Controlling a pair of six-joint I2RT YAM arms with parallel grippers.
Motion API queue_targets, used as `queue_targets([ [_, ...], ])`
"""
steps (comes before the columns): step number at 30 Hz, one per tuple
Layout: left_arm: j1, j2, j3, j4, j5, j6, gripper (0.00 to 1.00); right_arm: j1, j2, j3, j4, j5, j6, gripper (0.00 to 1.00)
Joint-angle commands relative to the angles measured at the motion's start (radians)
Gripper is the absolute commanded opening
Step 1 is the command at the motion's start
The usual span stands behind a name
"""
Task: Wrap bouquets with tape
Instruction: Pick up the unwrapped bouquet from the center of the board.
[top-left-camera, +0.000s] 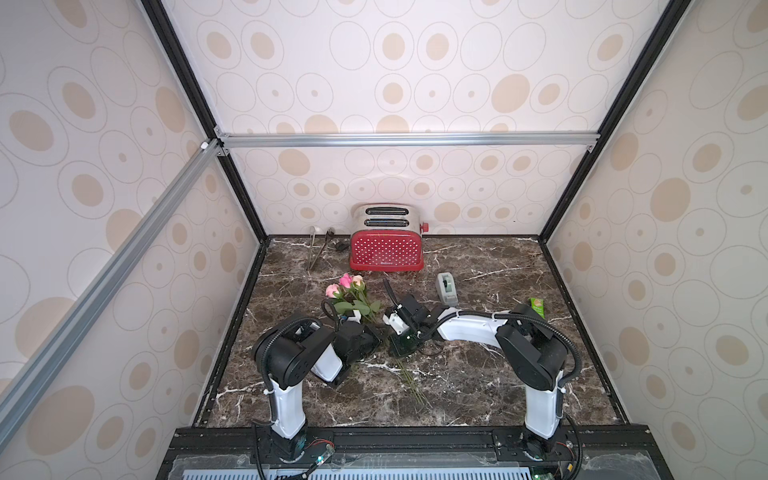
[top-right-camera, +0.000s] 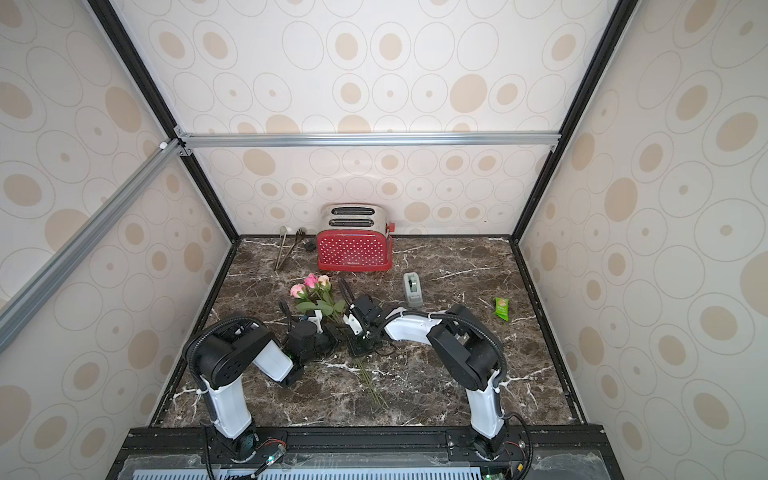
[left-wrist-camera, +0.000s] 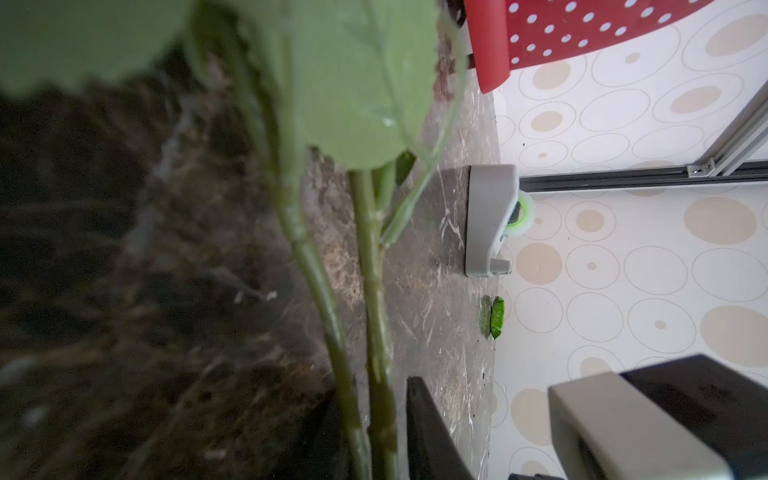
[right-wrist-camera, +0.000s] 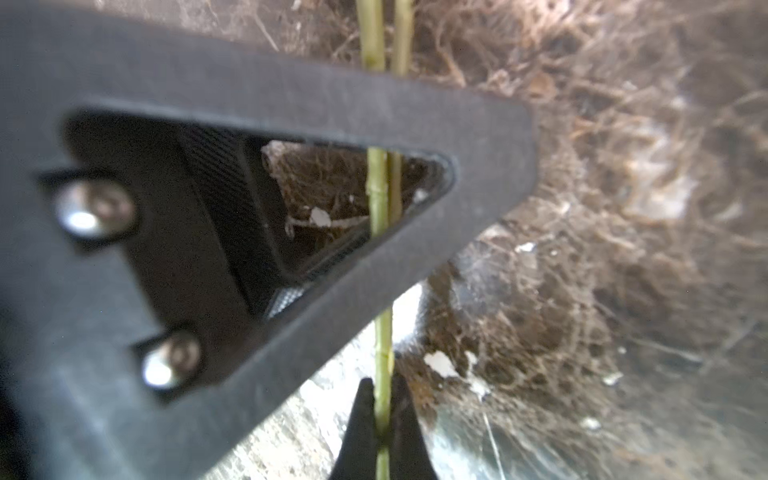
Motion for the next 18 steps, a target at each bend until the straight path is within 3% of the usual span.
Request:
queue_targets([
  [1, 0.004, 0.011, 0.004, 0.035, 0.017, -0.003, 0.20, 0.012, -0.029, -0.017, -0.001, 0.018, -0.015, 0.00],
  [7, 0.004, -0.003, -0.012, 0.054, 0.017, -0.006, 0.02, 0.012, -0.036, -0.008, -0.007, 0.025, -0.021, 0.00],
  [9, 0.004, -0.016, -0.015, 0.054, 0.020, -0.007, 0.00, 0.012, -0.044, -0.003, -0.014, 0.025, -0.021, 0.00],
  [13, 0.014, -0.061, -0.017, 0.029, 0.023, -0.006, 0.00, 0.009, -0.079, 0.011, -0.035, 0.040, -0.018, 0.29],
  [18, 0.042, -0.143, 0.004, -0.053, 0.036, 0.027, 0.00, -0.013, -0.147, 0.012, -0.052, 0.054, 0.001, 0.38],
])
